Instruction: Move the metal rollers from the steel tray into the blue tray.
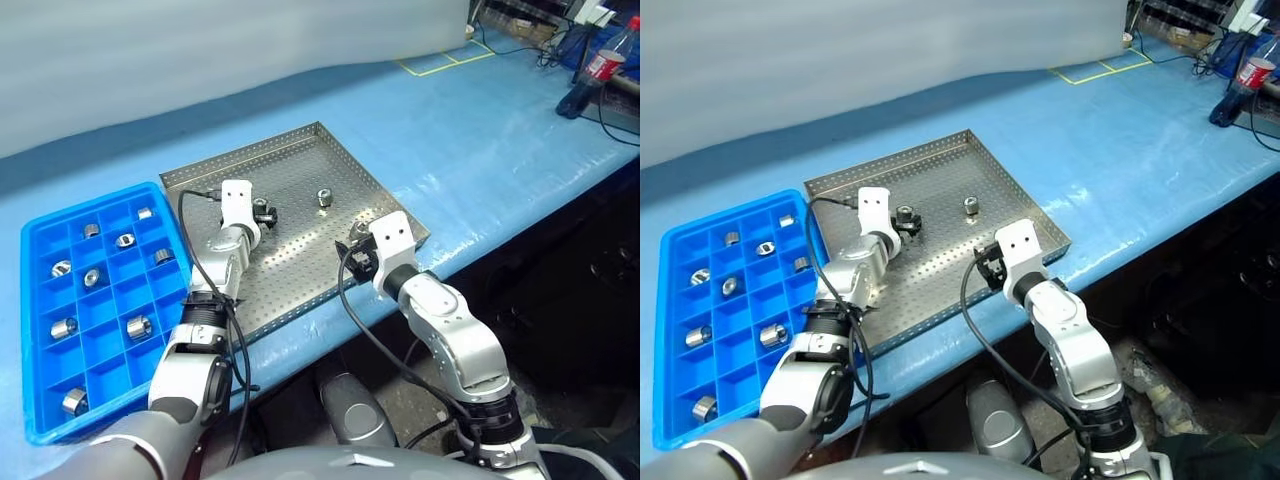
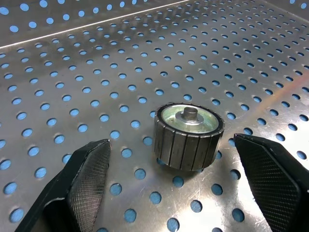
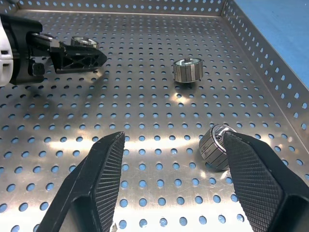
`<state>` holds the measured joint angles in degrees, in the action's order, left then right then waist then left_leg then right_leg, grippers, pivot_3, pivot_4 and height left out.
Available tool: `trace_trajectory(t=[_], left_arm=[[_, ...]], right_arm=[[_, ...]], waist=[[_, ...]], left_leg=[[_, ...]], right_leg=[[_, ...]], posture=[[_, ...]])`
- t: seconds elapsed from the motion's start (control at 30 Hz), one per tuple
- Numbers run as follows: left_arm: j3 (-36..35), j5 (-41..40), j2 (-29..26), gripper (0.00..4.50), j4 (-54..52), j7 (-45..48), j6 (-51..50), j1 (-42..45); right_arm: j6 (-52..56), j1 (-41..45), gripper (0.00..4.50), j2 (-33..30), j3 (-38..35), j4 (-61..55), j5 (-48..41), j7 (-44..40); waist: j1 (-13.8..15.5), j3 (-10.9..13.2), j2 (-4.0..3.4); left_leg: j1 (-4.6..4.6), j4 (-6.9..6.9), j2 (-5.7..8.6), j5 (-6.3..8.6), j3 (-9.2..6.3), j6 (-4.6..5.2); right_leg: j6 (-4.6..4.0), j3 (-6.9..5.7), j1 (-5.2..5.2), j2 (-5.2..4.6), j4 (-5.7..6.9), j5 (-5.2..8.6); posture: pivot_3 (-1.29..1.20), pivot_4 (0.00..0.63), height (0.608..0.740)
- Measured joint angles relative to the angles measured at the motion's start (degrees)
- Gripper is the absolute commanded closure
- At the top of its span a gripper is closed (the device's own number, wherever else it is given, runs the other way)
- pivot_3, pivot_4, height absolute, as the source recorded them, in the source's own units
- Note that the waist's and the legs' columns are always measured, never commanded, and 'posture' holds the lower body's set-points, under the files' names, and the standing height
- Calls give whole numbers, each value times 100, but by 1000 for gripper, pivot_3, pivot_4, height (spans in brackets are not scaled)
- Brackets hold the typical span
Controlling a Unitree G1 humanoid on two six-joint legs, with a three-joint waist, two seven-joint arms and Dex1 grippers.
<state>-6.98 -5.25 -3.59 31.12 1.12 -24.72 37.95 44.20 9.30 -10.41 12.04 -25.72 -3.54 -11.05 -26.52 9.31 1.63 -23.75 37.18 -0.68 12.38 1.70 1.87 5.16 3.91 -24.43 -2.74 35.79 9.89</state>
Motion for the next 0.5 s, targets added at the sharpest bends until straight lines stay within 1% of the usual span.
trace_trajectory(t=[0.3,0.4,0.43,0.5], left_arm=[[208,236,-27,51,131,-113,62,62],[199,227,-33,646,189,-58,143,69],[193,204,-29,908,189,-25,148,69],[190,173,-6,1603,174,29,166,51]], right_arm=[[-54,-67,1106,40,98,62,99,47],[-78,-74,1106,38,96,64,107,51],[-98,-78,1106,35,96,65,111,52],[-121,-80,1106,23,101,65,137,53]], waist=[[-8,2,3],[-20,2,3],[-20,2,3],[-19,2,3]], left_leg=[[-6,-9,7,4,-1,4],[-4,-9,7,4,0,4],[-4,-9,7,4,0,4],[-5,-9,7,4,0,4]], right_leg=[[8,4,-9,-6,1,9],[9,3,-8,-7,2,9],[9,3,-8,-7,2,9],[9,3,-8,-7,1,9]], posture=[[-453,150,740],[-453,150,740],[-452,150,740],[-452,150,740]])
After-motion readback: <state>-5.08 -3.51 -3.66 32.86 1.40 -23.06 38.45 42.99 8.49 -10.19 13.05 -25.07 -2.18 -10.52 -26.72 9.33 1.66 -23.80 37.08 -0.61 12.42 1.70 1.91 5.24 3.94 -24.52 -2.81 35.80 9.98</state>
